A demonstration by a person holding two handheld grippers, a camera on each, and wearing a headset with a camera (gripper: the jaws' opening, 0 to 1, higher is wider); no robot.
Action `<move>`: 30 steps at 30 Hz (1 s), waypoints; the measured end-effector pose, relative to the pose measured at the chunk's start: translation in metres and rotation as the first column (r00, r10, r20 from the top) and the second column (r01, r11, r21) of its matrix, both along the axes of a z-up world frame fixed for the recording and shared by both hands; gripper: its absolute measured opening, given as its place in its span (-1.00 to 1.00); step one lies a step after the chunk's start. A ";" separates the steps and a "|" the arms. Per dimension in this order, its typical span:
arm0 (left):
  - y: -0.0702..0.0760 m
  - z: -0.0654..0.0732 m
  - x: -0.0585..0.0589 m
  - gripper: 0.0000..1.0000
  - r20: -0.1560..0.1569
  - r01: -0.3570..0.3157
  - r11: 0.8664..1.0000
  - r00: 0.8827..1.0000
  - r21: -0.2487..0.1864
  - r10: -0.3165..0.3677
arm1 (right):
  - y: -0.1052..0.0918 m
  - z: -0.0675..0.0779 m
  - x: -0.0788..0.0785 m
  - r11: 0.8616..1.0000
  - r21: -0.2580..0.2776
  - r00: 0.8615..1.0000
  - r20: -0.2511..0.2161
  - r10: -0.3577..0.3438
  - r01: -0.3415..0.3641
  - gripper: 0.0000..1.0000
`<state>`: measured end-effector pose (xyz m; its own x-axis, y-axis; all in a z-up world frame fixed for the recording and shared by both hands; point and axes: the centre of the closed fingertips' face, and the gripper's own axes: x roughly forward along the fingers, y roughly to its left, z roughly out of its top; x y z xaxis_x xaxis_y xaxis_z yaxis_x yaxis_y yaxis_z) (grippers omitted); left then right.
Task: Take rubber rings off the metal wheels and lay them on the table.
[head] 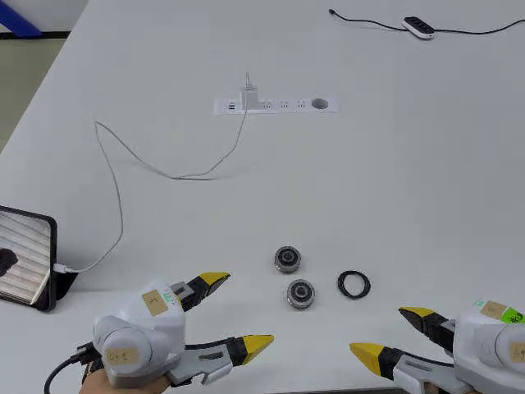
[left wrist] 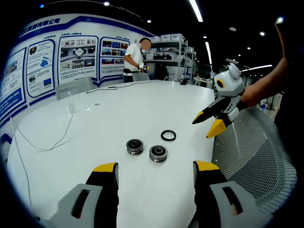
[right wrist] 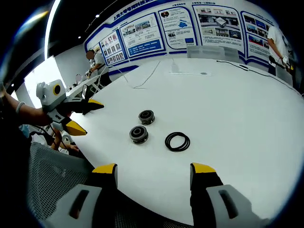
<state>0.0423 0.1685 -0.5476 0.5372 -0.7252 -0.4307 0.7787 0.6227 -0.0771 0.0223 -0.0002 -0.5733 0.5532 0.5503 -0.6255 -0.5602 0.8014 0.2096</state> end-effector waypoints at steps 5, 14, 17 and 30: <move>0.001 0.002 -0.004 0.42 -0.015 -0.008 1.000 1.000 -0.013 0.008 | 0.002 0.000 -0.005 0.999 -0.029 0.999 0.028 0.030 -0.030 0.46; 0.006 0.001 -0.013 0.66 -0.028 -0.023 1.000 0.999 -0.018 0.022 | 0.006 0.001 -0.008 0.996 -0.058 0.994 0.078 0.070 -0.065 0.85; 0.009 0.000 -0.014 0.72 -0.027 -0.034 0.999 0.999 -0.014 0.034 | 0.005 0.001 -0.008 0.996 -0.064 0.994 0.083 0.067 -0.061 0.95; 0.014 -0.001 -0.017 0.90 -0.031 -0.062 0.998 0.998 -0.017 0.062 | 0.004 0.006 -0.010 0.994 -0.089 0.991 0.110 0.080 -0.070 0.98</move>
<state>0.0248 0.1826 -0.5487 0.5680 -0.6987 -0.4350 0.7358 0.6679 -0.1119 0.0119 0.0037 -0.5670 0.5820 0.5405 -0.6075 -0.6357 0.7683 0.0746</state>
